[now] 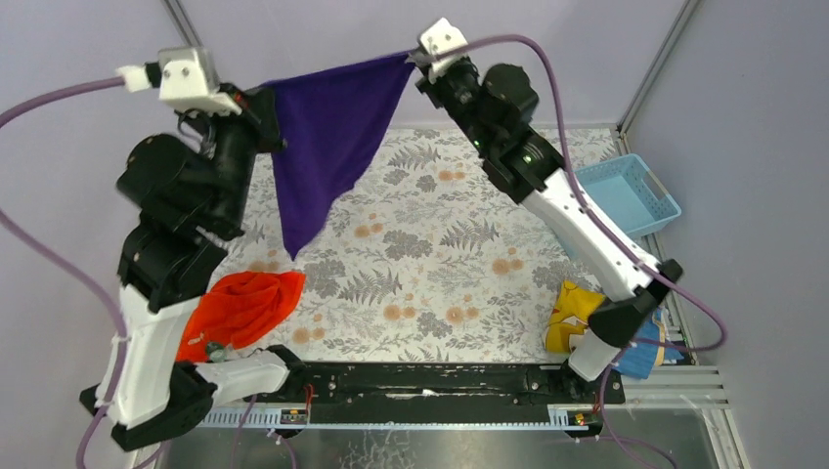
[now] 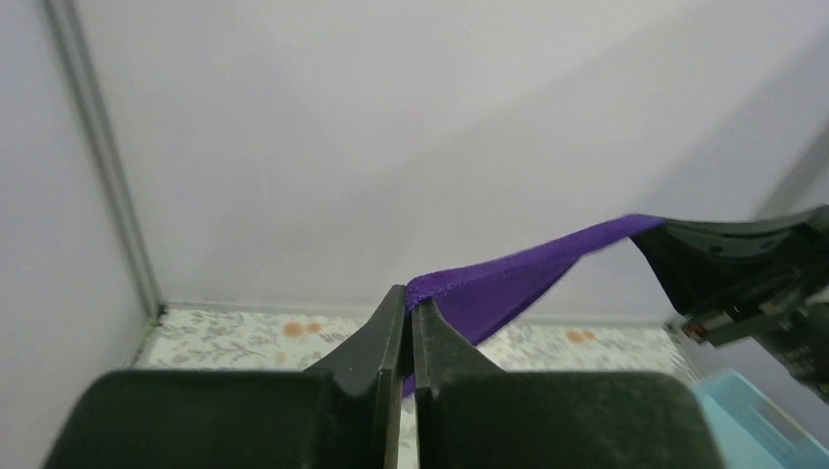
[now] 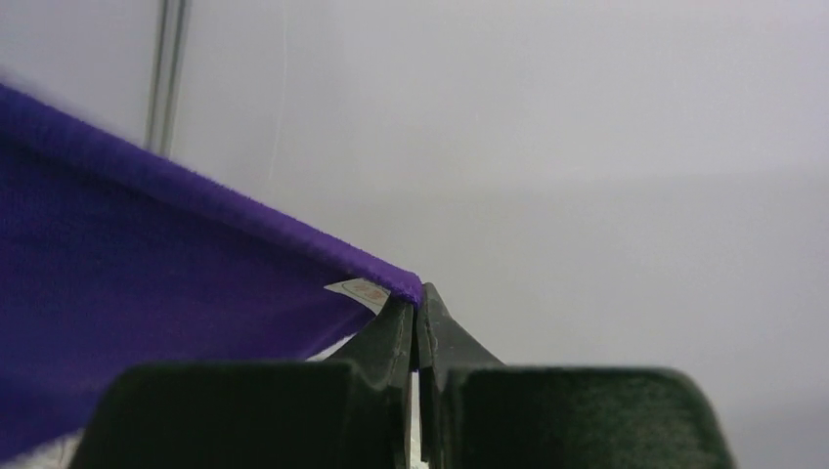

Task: Roll the towels
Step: Flatten out the towel at the center of the board.

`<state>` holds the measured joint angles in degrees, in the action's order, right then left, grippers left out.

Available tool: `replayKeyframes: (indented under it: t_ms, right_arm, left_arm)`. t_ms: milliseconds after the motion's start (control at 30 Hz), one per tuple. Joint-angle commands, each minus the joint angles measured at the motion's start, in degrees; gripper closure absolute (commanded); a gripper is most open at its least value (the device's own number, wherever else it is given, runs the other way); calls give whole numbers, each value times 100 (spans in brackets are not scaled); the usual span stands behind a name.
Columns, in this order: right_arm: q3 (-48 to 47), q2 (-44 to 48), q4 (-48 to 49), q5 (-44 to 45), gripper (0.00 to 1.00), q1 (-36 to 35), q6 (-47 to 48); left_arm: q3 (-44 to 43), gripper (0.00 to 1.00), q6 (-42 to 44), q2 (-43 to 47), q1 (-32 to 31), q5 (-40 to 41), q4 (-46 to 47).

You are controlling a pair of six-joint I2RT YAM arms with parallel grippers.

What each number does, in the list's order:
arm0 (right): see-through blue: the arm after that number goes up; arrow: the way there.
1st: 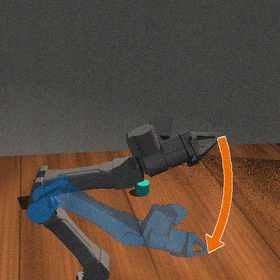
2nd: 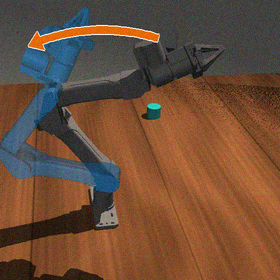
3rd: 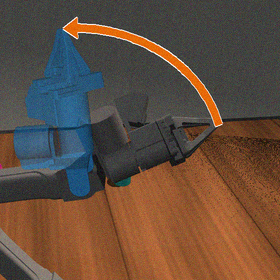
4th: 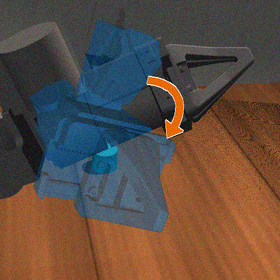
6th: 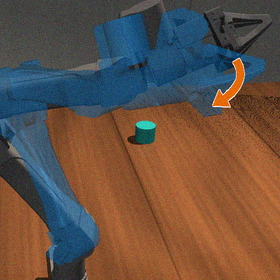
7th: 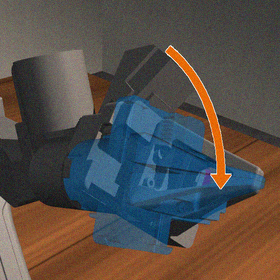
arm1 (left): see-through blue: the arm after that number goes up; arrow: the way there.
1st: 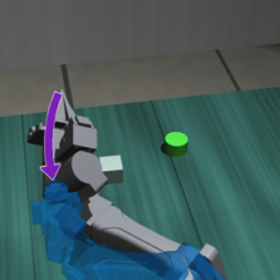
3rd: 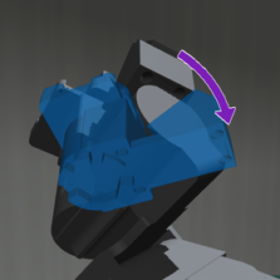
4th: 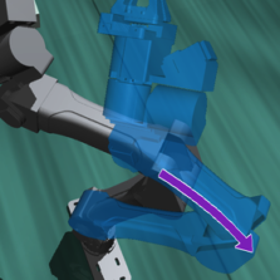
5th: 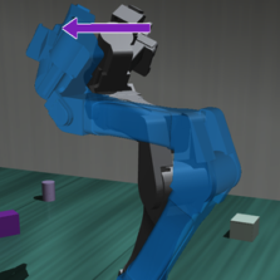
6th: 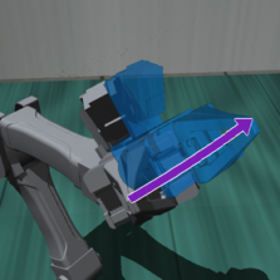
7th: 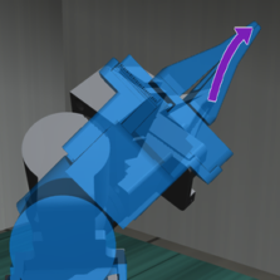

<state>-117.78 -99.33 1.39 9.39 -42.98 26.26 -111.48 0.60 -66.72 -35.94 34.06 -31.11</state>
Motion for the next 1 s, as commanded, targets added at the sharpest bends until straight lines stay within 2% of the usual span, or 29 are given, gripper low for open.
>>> replayKeyframes:
  t_ms: [0,200,300,367,533,600,733,767,800,867,900,967]
  right_arm:
    - [1842,1044,1288,-345,100,139,387]
    - [5198,1855,2913,127,100,520,679]
    - [6497,2043,3516,420,100,684,550]
    - [7226,2089,3985,771,100,706,502]
    - [8265,2071,4630,1820,97,803,449]
    - [8438,2008,4625,2153,90,853,481]
    - [8709,1959,4890,2954,88,912,590]
    - [8783,1980,5070,3177,83,929,613]
    - [8828,2005,5149,3382,69,951,629]
    - [8916,2101,5214,3737,19,959,637]
    - [8942,2183,5210,3904,13,958,623]
    - [8973,2323,5074,4170,10,979,560]
  left_arm:
    - [832,100,-618,533,16,-1335,-266]
    - [3450,100,-2114,1183,-43,-3221,-128]
    - [4834,100,-2762,1370,-470,-3490,535]
    - [5521,100,-3124,1345,-1020,-3494,1000]
    - [6172,100,-3734,803,-2368,-3233,1934]
    - [6280,100,-3925,449,-2651,-3295,2442]
    - [6190,100,-4224,-334,-3179,-3437,3326]
    - [6090,98,-4248,-548,-3304,-3434,3493]
    - [5968,94,-4264,-822,-3414,-3460,3634]
    - [5741,86,-4278,-1177,-3553,-3578,3807]
    - [5660,80,-4279,-1292,-3601,-3663,3855]
    - [5554,72,-4279,-1416,-3641,-3756,3913]
